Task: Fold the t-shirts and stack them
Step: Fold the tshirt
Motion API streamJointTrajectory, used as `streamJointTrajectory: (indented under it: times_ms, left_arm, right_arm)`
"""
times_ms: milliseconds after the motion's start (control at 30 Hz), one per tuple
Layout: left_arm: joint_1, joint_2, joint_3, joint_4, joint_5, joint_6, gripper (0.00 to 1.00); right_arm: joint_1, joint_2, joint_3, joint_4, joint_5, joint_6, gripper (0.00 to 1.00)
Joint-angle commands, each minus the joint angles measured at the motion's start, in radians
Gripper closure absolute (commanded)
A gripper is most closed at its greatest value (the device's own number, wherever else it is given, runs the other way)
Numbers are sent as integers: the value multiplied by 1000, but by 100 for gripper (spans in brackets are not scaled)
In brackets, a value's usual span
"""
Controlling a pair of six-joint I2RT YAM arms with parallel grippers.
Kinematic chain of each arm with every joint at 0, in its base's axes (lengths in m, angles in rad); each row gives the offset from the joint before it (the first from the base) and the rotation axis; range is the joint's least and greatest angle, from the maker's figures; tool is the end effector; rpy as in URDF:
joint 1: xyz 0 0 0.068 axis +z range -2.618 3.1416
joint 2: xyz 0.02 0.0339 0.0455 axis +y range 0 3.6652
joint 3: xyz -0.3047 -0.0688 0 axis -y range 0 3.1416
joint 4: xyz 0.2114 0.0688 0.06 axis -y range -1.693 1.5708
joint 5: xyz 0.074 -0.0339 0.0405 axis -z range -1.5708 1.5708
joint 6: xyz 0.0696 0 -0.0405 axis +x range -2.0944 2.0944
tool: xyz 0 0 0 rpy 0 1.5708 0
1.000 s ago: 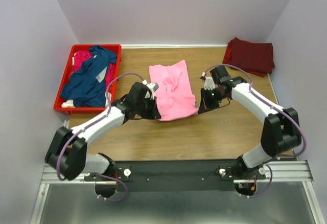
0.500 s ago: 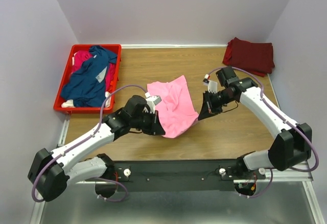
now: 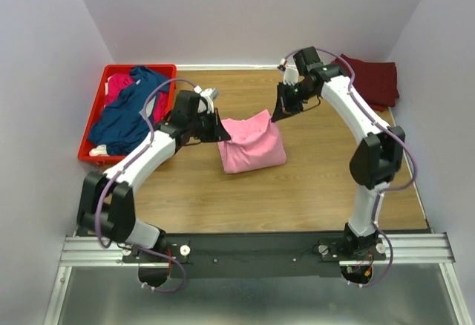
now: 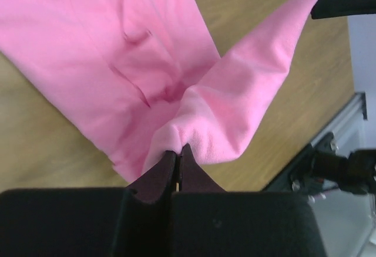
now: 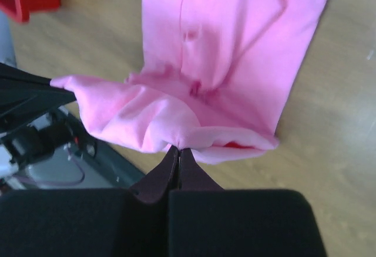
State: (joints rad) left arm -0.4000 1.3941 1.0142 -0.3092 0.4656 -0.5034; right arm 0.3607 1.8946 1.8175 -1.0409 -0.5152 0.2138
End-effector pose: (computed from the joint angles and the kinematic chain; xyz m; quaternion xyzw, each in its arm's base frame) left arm 0.2551 -0.1418 0.3042 0.0528 0.8839 -0.3690 0.2825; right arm 0.3539 0.1702 0.3249 -0.1262 0.9356 0.2996 0.1378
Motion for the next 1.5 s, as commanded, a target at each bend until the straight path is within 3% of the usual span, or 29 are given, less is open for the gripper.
streamJointTrajectory:
  times_ms: [0, 167, 300, 467, 667, 867, 1033, 1067, 1133, 1167, 1267, 1333, 1467]
  left_arm:
    - [73, 126, 76, 83, -10, 69, 100]
    - [147, 330, 155, 159, -24, 63, 100]
    - [171, 437, 165, 225, -24, 49, 100]
    - [179, 534, 192, 243, -28, 54, 100]
    - [182, 471, 170, 278, -84, 54, 100]
    - [182, 496, 231, 278, -81, 71, 96]
    - [182, 513, 245, 286, -71, 81, 85]
    - [181, 516, 247, 291, -71, 82, 79]
    - [181, 510, 247, 301, -70, 82, 66]
    - [181, 494, 247, 303, -68, 82, 62]
    - [182, 433, 241, 305, -56, 78, 49]
    - [182, 386, 219, 305, -65, 81, 38]
    - [173, 243, 141, 326, -84, 92, 36]
  right_arm:
    - [-6, 150, 225, -2, 50, -28, 99]
    - [-16, 389, 394, 15, 102, -31, 99]
    - [-22, 472, 373, 113, 138, -13, 99]
    - [-25, 491, 293, 261, 148, 21, 99]
    - [-26, 475, 299, 305, 141, 22, 99]
    - [-26, 397, 208, 330, 276, 81, 99]
    - [-26, 334, 100, 383, 398, 122, 97]
    - [-25, 331, 94, 384, 405, 130, 95]
    - [-25, 317, 86, 392, 429, 162, 84]
    - [-26, 311, 85, 392, 437, 170, 73]
    - [-25, 275, 65, 397, 489, 205, 62]
    - [-25, 224, 48, 401, 506, 217, 58]
    - [-28, 123, -41, 513, 378, 208, 55]
